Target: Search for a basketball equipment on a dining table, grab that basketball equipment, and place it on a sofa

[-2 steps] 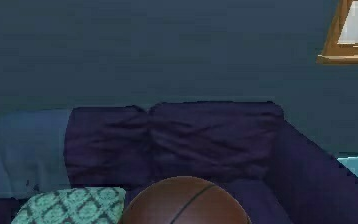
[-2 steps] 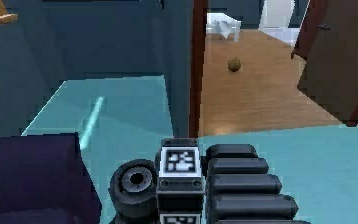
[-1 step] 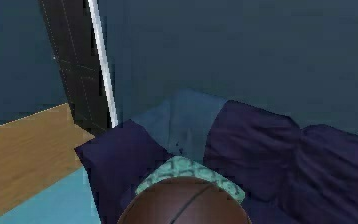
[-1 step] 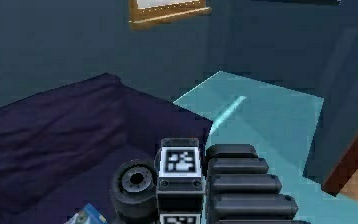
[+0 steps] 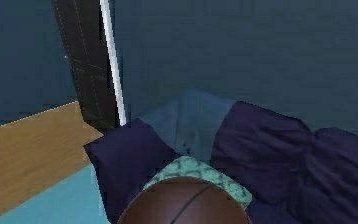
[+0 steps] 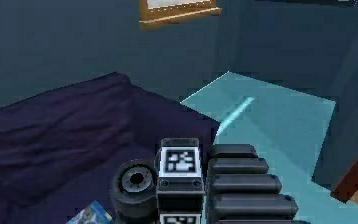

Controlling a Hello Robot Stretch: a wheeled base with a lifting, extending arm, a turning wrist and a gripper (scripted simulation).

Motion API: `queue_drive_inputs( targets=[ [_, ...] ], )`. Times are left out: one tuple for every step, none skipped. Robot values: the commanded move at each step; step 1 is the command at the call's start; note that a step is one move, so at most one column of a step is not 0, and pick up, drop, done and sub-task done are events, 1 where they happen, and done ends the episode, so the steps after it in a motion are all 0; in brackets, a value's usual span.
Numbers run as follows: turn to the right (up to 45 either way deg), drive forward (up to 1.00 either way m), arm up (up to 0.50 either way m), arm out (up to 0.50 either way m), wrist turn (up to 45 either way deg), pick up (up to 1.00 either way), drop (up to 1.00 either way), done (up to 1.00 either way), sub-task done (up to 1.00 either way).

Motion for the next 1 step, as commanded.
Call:
queue_drive_inputs(
  targets=[
    [45.0,0.00,0.00,0.00,0.0,0.00,0.00,0.00,0.00]
  ],
)
